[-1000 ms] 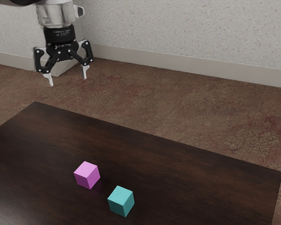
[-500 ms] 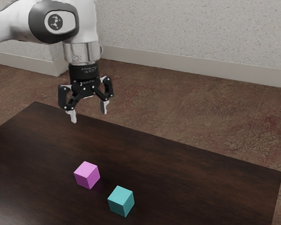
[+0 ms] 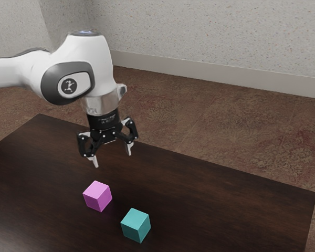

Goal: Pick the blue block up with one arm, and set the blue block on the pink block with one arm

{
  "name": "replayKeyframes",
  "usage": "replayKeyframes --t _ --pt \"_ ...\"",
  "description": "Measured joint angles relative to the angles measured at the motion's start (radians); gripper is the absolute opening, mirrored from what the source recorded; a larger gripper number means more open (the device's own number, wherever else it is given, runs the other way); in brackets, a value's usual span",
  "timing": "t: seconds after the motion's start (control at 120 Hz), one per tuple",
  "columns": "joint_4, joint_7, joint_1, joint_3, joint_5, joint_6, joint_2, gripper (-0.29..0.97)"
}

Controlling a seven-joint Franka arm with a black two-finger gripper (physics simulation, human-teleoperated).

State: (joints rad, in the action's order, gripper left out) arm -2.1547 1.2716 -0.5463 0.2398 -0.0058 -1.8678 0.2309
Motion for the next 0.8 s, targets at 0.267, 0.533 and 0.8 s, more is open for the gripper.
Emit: replayKeyframes --t 0.267,0.533,0.8 --pt "-0.140 -0.220 -0.010 -0.022 0.056 -0.240 -0.052 0.68" --pt "-0.200 -0.484 0.155 -0.235 0.066 -0.364 -0.092 0.68" --pt "-0.252 -0.688 0.167 -0.240 0.057 -0.474 -0.154 0.68"
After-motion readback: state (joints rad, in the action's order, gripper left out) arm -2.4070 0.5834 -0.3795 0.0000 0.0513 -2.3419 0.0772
